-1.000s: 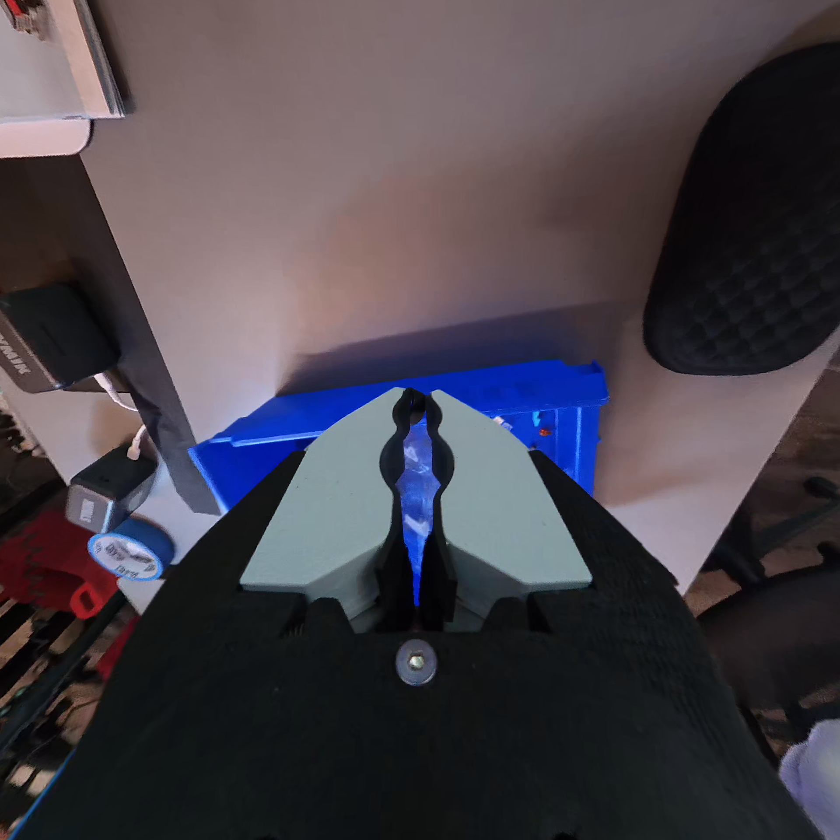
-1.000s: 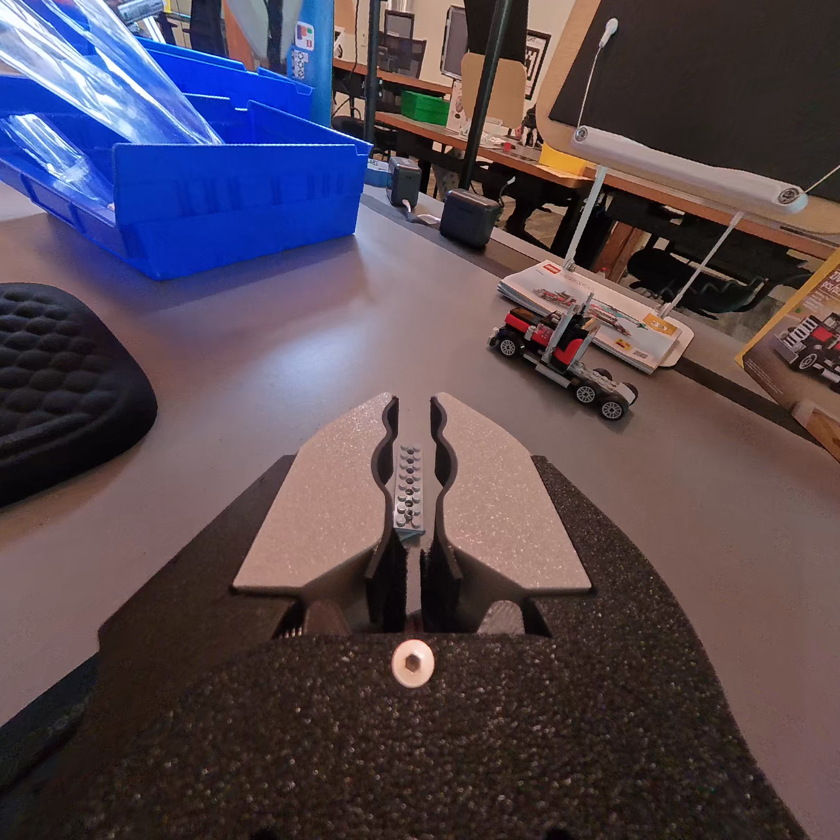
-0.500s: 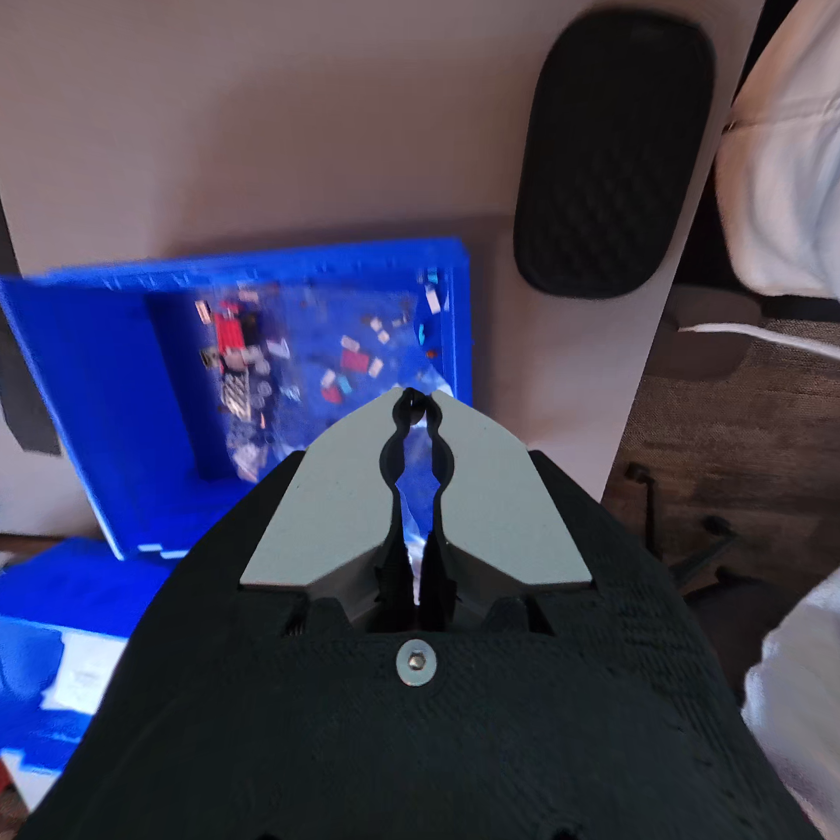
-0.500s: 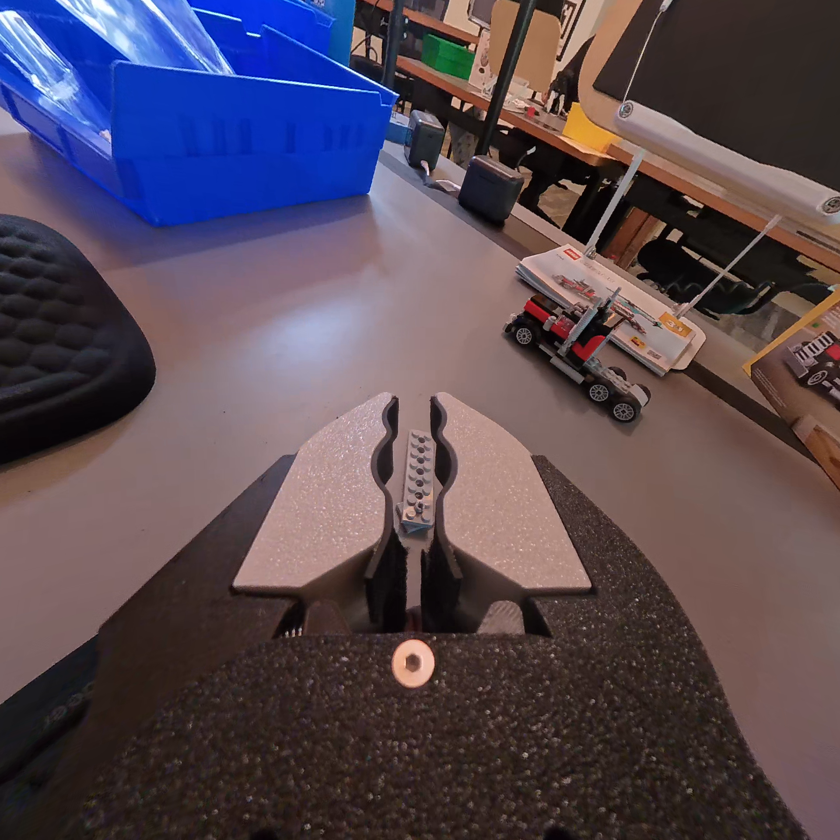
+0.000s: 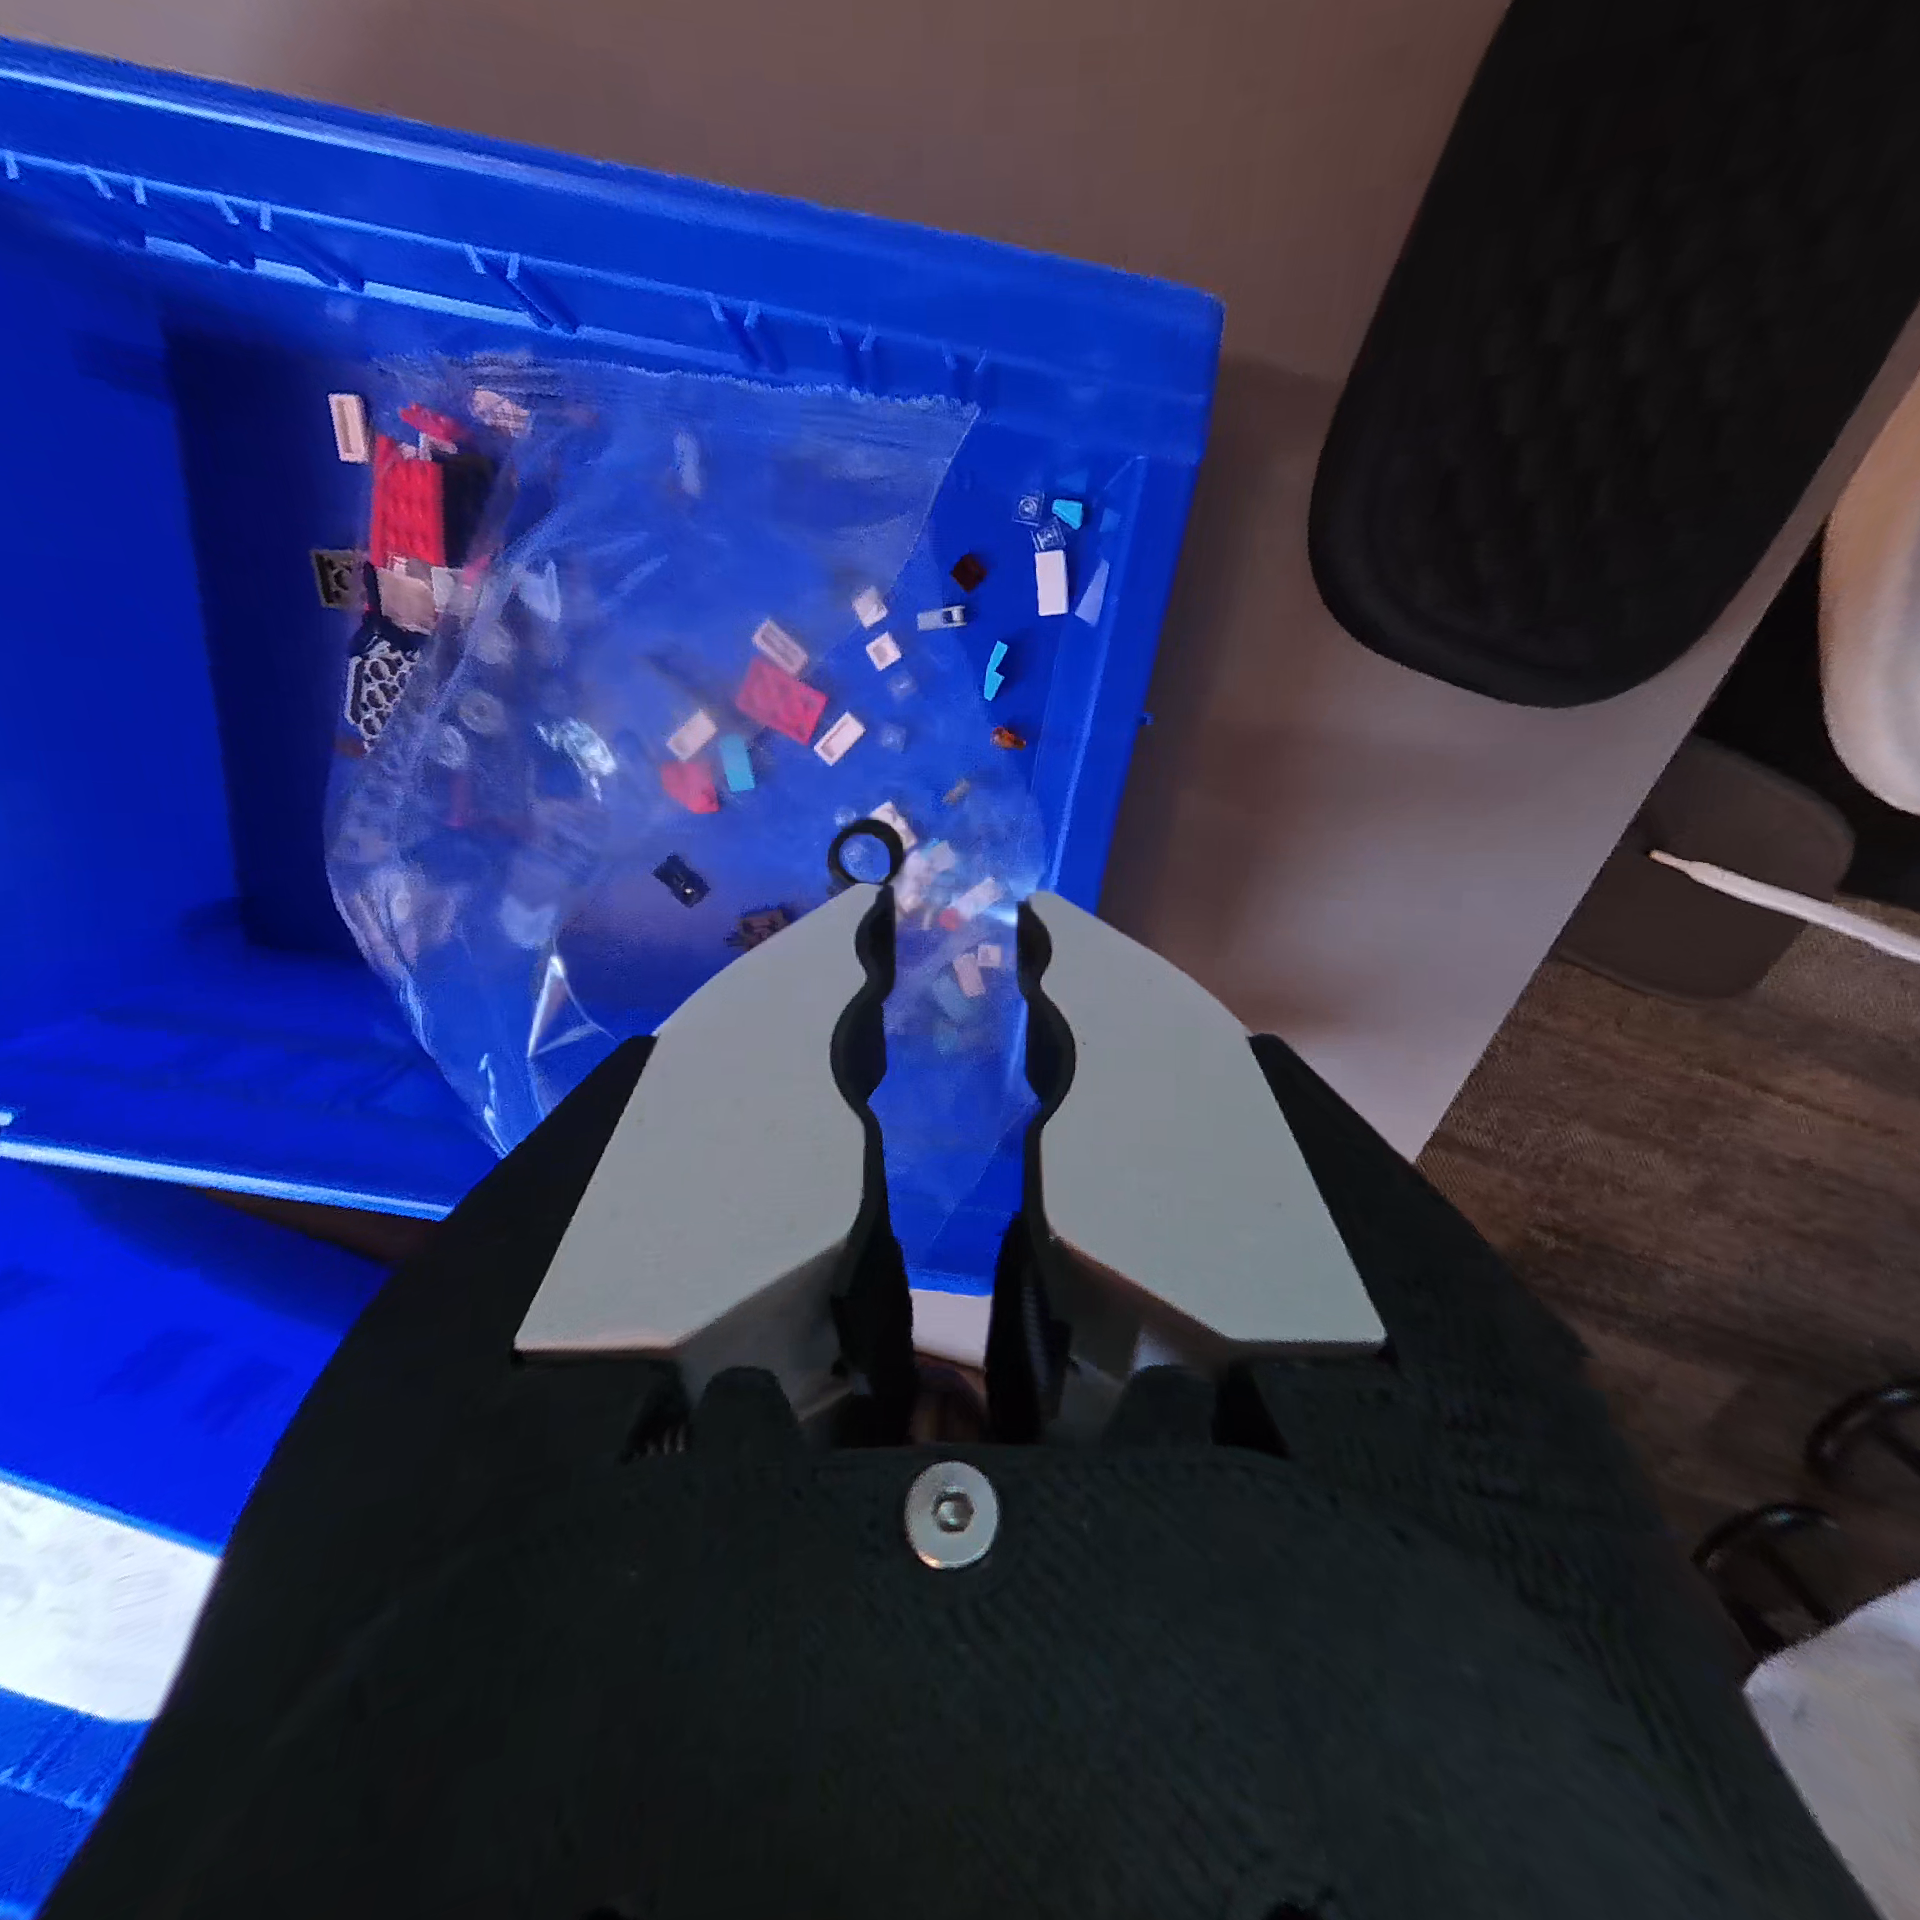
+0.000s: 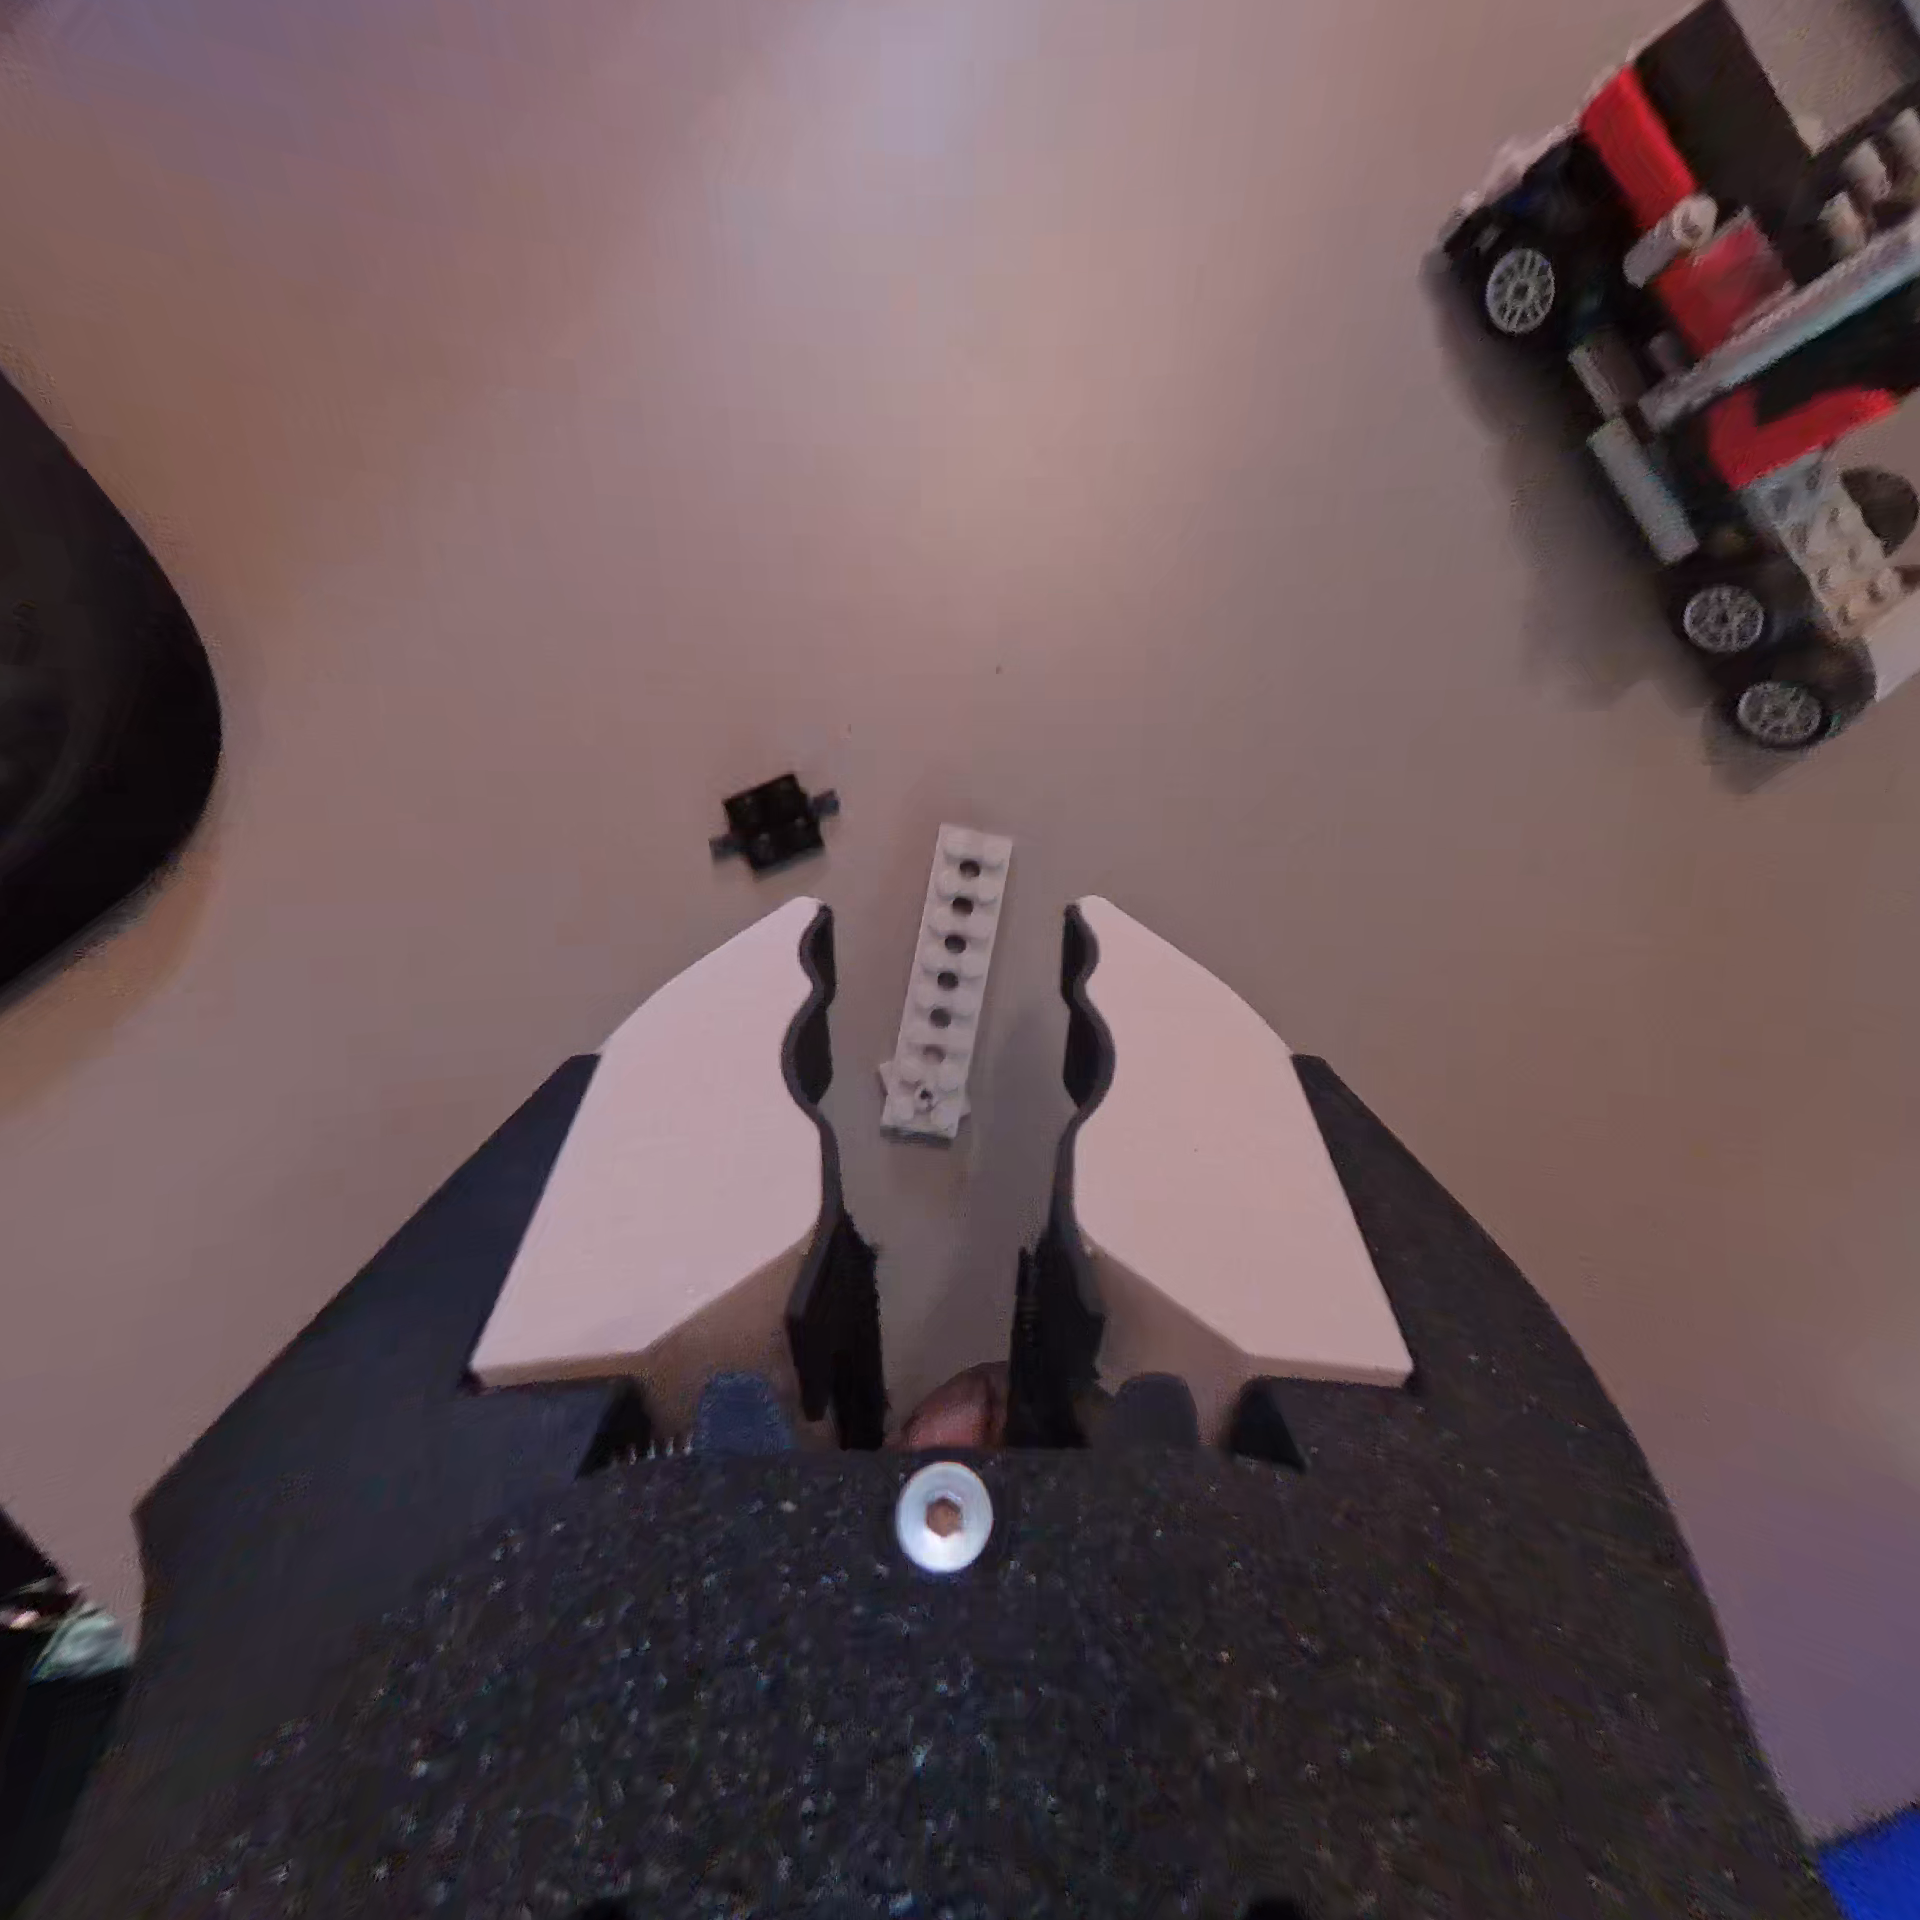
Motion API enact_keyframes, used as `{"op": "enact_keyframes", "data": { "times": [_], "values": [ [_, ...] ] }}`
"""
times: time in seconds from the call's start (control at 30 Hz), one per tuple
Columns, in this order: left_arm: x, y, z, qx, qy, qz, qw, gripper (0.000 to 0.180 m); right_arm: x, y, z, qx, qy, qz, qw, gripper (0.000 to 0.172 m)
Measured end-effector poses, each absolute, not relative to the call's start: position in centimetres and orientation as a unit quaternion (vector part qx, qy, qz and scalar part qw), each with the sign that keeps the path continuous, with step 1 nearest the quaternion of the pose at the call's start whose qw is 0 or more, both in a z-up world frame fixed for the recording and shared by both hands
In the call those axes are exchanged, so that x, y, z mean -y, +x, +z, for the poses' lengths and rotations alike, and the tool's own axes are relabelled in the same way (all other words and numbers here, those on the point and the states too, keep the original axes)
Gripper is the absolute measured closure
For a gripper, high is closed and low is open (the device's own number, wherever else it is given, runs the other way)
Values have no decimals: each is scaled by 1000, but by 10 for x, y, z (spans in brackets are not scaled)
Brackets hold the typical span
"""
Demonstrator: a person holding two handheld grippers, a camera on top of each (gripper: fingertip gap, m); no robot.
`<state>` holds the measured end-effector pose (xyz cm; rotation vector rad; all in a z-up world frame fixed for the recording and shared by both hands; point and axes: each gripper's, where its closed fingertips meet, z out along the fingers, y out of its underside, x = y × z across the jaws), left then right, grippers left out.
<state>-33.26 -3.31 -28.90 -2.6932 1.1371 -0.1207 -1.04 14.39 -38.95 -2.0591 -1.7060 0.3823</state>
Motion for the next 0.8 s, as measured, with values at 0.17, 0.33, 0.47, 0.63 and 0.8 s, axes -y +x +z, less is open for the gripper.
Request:
{"op": "enact_keyframes", "data": {
  "times": [0.17, 0.33, 0.47, 0.63, 0.8],
  "values": [
    [35, -335, -287, -364, -921, -30, 132, 146, -162, -30, -379, 633, -746, 106, 178, 112],
    [38, -334, -277, -355, -922, -32, 147, 139, -161, -47, -374, 644, -746, 92, 139, 105],
    [36, -315, -265, -357, -911, -95, 182, 137, -167, -71, -364, 606, -784, 79, 108, 94],
    [30, -273, -229, -345, -874, -231, 253, 130, -188, -121, -341, 554, -816, 101, 130, 85],
    [15, -261, -183, -273, -841, -301, 358, 115, -196, -137, -336, 543, -822, 91, 148, 80]
  ]
}}
